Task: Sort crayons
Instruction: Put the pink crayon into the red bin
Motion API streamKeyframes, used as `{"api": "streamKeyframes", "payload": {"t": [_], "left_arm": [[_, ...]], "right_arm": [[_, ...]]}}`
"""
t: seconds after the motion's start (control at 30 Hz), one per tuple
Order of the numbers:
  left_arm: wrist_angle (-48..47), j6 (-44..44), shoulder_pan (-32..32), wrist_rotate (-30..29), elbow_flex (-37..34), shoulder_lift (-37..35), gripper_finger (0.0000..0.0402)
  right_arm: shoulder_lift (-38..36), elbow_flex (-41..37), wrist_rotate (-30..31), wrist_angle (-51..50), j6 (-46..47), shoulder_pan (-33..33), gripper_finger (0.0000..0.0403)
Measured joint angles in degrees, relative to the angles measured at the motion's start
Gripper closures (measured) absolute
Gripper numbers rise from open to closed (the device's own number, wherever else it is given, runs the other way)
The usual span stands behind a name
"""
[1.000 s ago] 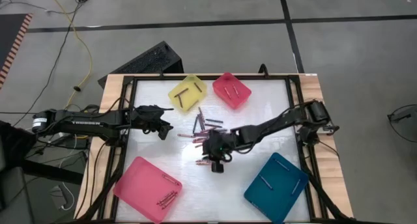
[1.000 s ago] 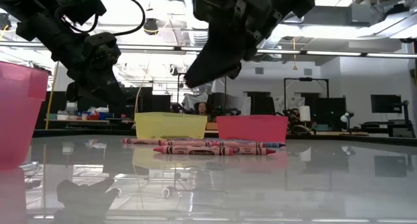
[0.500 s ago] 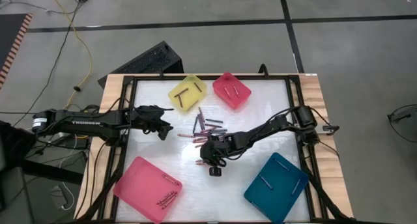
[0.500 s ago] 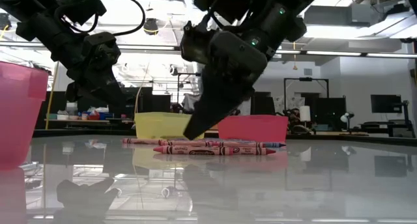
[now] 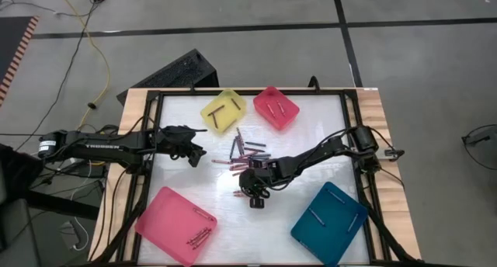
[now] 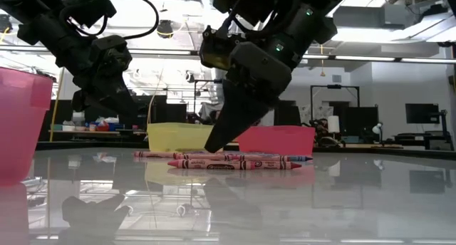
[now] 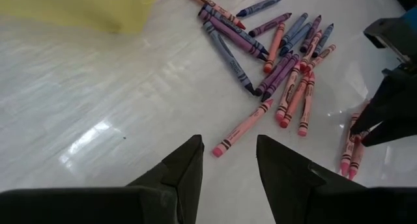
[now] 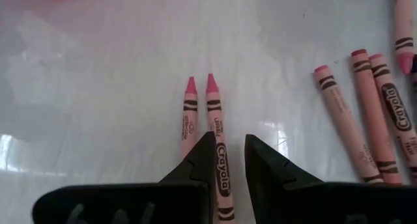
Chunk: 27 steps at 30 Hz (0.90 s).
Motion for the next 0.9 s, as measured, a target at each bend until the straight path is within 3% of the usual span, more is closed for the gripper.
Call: {"api": "streamKeyframes", "payload": {"t": [0.3, 0.5, 0.9], "left_arm": [[-0.2, 0.0, 0.0, 0.0, 0.0, 0.0, 0.0269], [-0.3, 0.0, 0.0, 0.0, 0.0, 0.0, 0.0269], [-0.3, 0.5, 0.0, 0.0, 0.0, 0.0, 0.0269]], "right_arm": [[3.4, 0.1, 0.0, 1.7, 0.1, 0.4, 0.0328], [3.0, 0.2, 4.7, -2.5, 3.4, 0.3, 0.0332], [2.6, 0.1, 4.9, -3.2, 9.5, -0.7, 0.0397]]}}
